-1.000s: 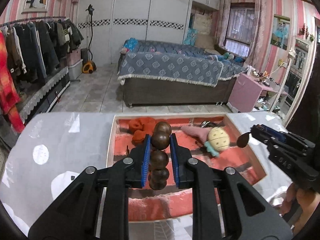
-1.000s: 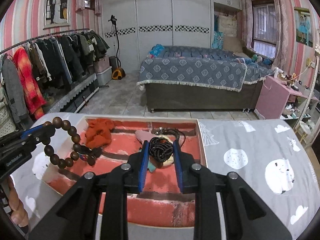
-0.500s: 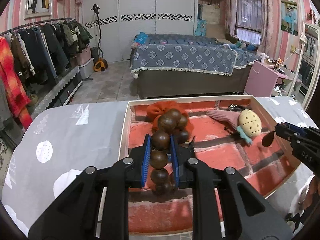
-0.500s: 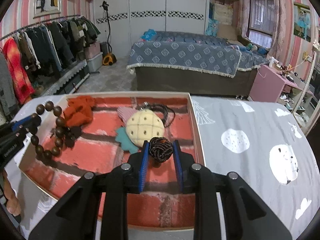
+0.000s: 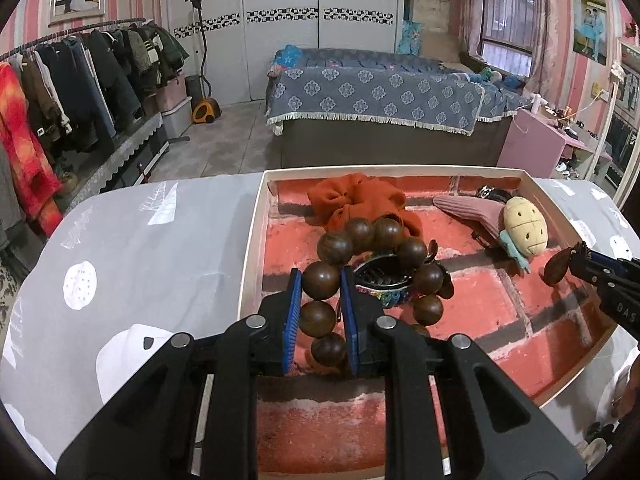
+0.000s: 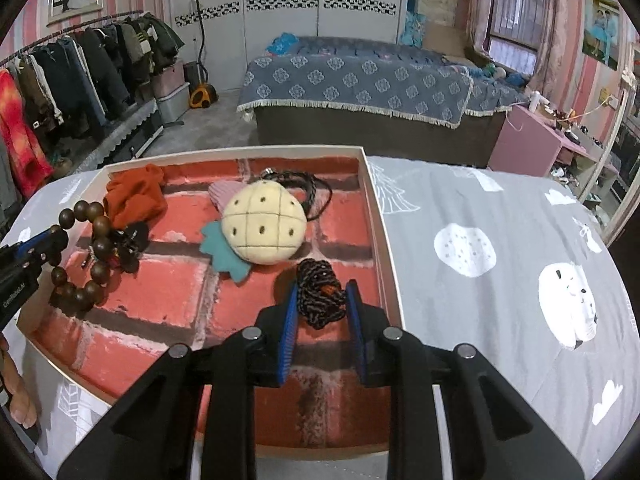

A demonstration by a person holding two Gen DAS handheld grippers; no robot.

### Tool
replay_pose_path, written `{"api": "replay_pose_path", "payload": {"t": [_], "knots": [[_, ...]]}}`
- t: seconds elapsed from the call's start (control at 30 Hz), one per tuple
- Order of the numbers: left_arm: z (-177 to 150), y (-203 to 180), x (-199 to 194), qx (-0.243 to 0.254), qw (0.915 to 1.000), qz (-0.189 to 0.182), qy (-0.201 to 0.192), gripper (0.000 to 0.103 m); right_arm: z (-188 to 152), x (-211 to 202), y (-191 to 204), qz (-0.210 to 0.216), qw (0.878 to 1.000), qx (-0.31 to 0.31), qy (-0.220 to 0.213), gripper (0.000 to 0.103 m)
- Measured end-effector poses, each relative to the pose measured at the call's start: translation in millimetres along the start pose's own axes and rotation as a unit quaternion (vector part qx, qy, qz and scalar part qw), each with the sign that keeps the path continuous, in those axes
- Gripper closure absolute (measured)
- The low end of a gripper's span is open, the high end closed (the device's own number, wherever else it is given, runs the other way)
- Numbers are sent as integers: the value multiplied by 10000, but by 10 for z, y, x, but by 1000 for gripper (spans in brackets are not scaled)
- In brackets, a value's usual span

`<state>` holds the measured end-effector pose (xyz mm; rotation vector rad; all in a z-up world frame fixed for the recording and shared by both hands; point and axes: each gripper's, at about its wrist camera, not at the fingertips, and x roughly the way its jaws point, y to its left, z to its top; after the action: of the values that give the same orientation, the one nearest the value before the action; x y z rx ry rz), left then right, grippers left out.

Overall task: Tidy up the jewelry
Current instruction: 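Open the left tool releasing the bead bracelet while the right tool releases the braided knot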

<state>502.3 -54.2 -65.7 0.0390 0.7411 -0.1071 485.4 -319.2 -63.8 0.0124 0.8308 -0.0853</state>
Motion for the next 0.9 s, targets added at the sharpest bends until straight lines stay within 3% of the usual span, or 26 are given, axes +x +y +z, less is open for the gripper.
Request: {"api": "replay_pose_path", "payload": {"t": [0.27,0.9], "knots": [[-35,10,57,-21,9999,-32,120,85,-43,92,213,-225,9987,-425,158,79],[-59,41,99,-60,9998,53,183,84,-49,112,211,-288,9978,-475,372,78]]}}
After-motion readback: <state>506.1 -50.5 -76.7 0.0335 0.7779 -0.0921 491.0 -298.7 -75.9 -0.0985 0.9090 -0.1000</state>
